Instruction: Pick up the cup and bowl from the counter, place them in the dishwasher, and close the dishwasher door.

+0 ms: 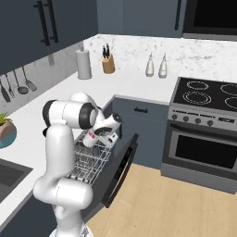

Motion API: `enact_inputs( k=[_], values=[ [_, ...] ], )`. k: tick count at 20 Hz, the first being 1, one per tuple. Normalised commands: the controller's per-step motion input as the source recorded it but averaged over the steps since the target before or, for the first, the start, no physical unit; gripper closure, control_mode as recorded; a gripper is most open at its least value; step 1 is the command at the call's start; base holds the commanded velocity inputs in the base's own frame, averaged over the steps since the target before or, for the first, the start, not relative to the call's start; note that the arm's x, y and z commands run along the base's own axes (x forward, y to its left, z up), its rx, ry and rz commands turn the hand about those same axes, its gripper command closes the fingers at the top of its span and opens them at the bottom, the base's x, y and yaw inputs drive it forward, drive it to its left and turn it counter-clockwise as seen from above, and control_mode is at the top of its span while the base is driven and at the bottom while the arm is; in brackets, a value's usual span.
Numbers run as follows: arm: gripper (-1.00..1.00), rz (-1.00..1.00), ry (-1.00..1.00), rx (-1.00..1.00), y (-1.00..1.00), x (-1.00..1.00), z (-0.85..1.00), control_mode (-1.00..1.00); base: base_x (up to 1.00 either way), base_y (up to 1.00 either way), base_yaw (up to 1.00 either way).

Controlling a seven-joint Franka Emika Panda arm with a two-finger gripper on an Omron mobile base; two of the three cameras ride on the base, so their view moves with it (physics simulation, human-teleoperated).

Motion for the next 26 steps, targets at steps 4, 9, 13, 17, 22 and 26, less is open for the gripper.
enact_inputs(
  k=[4,9,13,17,22,26],
  values=[
    [1.00,0.00,-0.10,0.00,-0.42,-0.03,-0.84,-1.00,0.00,0.00,0.00],
    [1.00,0.00,-0.19,-0.05,0.07,0.09,-0.88,-1.00,0.00,0.00,0.00],
    [1.00,0.00,-0.15,-0.04,0.34,0.36,-0.51,-1.00,0.00,0.00,0.00],
    [1.00,0.00,-0.04,-0.02,0.31,0.34,-0.51,-1.00,0.00,0.00,0.00],
    [1.00,0.00,0.00,-0.05,0.25,0.26,-0.53,-1.00,0.00,0.00,0.00],
    [1.00,0.00,0.00,-0.08,-0.16,-0.04,-0.78,-1.00,0.00,0.00,0.00]
  ],
)
